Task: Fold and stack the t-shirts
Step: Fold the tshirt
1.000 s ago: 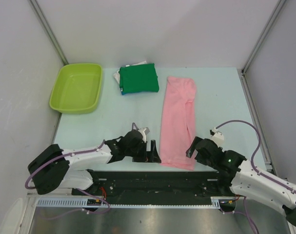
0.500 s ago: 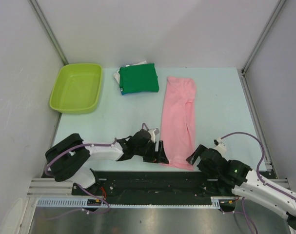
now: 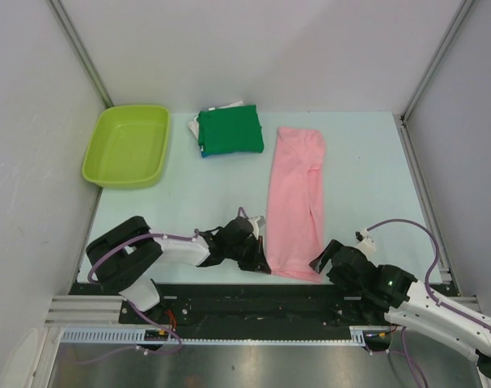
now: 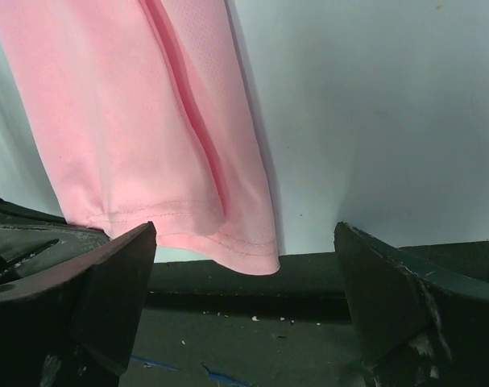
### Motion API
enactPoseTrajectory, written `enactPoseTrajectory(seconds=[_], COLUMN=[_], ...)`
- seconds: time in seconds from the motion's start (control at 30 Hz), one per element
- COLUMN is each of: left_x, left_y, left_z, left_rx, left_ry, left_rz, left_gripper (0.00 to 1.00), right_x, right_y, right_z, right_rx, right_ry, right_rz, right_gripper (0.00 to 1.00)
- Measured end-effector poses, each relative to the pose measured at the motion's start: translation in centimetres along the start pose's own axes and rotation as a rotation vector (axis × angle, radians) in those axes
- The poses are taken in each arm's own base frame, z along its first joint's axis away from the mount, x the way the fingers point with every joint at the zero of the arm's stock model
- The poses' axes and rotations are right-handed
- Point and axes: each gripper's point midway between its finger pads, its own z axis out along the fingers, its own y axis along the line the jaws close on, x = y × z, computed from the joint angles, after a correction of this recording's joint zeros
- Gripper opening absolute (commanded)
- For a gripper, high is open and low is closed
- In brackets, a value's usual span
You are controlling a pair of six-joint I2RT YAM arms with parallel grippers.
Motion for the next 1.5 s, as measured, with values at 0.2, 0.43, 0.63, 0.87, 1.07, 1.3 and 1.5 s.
enactPoseTrajectory(seconds=[0.2,0.43,0.63,0.87,1.07,1.3,1.5], left_x=[0.0,0.1,0.2,0.3,0.4,0.6,0.9], left_y=[0.0,0.1,0.4,0.5,0.5,0.6,0.8], left_z=[0.0,-0.2,-0.5,-0.6,-0.6,-0.8,-1.2], left_rx=[0.001,0.000,-0.012,-0.005,0.000,0.009,0.000], left_ry=[0.000,-0.002,-0.008,-0.015,-0.018,-0.024,-0.022], left_rz=[0.000,0.000,-0.001,0.000,0.000,-0.009,-0.013], left_gripper=[0.00,0.00,0.00,0.00,0.00,0.00,0.00], right_x=[-0.2,-0.9,-0.5,0.5,1.0,2.0,2.1], right_y=[-0.6,-0.4,-0.6,-0.4,0.5,0.2,0.1], right_z=[-0.2,-0.6,-0.1,1.0,1.5,1.8,1.7], right_rx=[0.028,0.028,0.061,0.043,0.003,0.003,0.007], right_ry=[-0.011,-0.039,-0.027,-0.003,0.009,0.033,0.034], right_rz=[-0.001,0.013,0.006,0.028,0.055,0.063,0.063], right_gripper=[0.90,0.80,0.69,0.54,0.39,0.00,0.00])
